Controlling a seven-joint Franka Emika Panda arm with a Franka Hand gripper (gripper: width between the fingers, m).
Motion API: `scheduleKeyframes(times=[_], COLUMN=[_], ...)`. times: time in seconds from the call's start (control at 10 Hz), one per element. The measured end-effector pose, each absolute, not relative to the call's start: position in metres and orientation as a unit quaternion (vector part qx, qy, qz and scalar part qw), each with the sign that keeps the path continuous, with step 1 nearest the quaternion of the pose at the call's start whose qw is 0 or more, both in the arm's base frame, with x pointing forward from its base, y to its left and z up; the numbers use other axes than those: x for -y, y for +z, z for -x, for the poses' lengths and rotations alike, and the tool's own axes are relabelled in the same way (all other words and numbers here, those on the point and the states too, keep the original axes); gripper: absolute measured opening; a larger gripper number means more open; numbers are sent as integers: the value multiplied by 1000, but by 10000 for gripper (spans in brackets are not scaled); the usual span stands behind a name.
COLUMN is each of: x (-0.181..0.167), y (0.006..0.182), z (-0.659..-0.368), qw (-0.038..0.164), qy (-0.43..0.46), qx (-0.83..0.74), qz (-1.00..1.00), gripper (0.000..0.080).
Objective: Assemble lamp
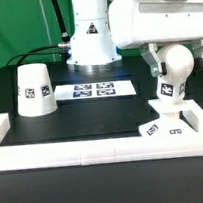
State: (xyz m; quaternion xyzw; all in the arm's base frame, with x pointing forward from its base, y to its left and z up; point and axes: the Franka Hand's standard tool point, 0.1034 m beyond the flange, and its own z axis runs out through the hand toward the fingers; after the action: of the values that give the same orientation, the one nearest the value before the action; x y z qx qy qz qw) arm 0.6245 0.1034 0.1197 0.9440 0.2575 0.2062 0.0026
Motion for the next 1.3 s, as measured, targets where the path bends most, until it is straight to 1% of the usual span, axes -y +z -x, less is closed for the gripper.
scheduleKeyframes(times=[0.1, 0.2, 0.6, 0.7, 1.3], x=[-103, -100, -97, -98, -96], y=[120, 124, 148, 150, 144], z=[-625, -625, -627, -628, -624], qw=[3, 3, 5, 6, 4], qy=[206, 202, 203, 205, 193], qx=[-257, -258, -256, -256, -255], qz=[-944, -945, -945, -945, -947], gripper=[690, 698, 699, 699, 699])
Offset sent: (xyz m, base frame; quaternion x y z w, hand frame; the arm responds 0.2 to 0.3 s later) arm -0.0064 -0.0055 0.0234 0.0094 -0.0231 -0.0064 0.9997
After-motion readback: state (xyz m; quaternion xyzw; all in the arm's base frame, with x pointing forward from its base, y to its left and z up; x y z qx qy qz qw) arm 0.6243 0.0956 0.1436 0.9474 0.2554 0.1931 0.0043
